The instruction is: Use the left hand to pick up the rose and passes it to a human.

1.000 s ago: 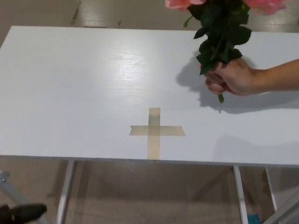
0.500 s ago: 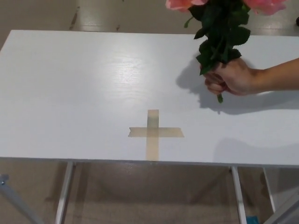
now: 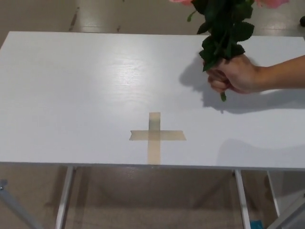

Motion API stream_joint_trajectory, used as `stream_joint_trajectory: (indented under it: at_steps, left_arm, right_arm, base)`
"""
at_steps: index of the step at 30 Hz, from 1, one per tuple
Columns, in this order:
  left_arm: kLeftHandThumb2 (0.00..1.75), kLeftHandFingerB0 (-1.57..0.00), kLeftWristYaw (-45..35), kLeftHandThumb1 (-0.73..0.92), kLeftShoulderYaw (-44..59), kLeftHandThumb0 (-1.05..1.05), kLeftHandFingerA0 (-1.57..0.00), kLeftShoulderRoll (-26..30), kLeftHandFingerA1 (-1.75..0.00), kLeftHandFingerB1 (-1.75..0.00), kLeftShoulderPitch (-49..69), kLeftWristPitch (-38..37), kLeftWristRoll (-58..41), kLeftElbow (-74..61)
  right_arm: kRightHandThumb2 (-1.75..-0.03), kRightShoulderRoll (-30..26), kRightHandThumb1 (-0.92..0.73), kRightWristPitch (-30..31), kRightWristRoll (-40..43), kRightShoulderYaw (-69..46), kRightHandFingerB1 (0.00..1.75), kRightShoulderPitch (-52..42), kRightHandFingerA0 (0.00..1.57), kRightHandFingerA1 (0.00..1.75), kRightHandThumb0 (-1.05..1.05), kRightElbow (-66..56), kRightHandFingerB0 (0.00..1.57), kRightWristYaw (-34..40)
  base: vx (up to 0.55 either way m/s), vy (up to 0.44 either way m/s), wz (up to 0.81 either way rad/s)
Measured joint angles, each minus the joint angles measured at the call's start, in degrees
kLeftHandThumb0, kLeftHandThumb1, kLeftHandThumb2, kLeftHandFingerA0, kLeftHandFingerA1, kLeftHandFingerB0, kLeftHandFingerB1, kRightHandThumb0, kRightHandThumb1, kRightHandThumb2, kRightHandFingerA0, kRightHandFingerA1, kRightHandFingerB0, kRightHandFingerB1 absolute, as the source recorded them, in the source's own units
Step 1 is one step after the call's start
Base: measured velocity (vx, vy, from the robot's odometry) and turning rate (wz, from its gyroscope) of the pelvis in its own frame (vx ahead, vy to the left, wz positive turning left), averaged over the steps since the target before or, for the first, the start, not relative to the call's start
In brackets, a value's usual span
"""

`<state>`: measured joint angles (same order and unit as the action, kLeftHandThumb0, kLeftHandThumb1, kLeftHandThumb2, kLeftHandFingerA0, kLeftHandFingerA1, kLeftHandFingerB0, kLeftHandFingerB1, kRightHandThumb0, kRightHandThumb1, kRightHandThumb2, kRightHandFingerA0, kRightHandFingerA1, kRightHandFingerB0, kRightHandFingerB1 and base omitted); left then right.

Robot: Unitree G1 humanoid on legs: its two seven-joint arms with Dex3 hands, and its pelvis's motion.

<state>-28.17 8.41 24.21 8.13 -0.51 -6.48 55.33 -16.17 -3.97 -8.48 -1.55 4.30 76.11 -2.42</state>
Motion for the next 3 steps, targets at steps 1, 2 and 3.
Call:
stream_joint_trajectory:
  at_steps: [1, 2, 3]
  left_arm:
    - [0.91, -0.16, 0.6, 0.49, -0.4, -0.63, -0.36, 0.0, -0.52, -0.42, -0.2, -0.3, 0.4, 1.2]
    - [0.91, -0.15, 1.9, 0.49, -1.3, -0.63, -0.35, 0.0, -0.52, -0.42, -0.5, -1.2, 1.1, 3.9]
    - [0.91, -0.15, 2.7, 0.49, -1.7, -0.63, -0.35, 0.0, -0.52, -0.42, -0.7, -1.7, 1.5, 5.4]
  right_arm:
    - [-0.99, 0.0, -0.63, -0.1, 0.0, 0.0, 0.48, -0.3, 0.54, 0.65, -0.58, 0.0, 0.27, 0.0]
    - [-0.98, 0.2, -0.63, -0.3, 0.0, 0.1, 0.48, -0.8, 0.55, 0.65, -0.58, 0.0, 0.27, 0.0]
    - [-0.98, 0.3, -0.63, -0.3, 0.0, 0.1, 0.48, -1.0, 0.55, 0.65, -0.58, 0.0, 0.27, 0.0]
  base:
    - [0.0, 0.0, 0.0]
    - [0.0, 0.0, 0.0]
    - [0.0, 0.0, 0.0]
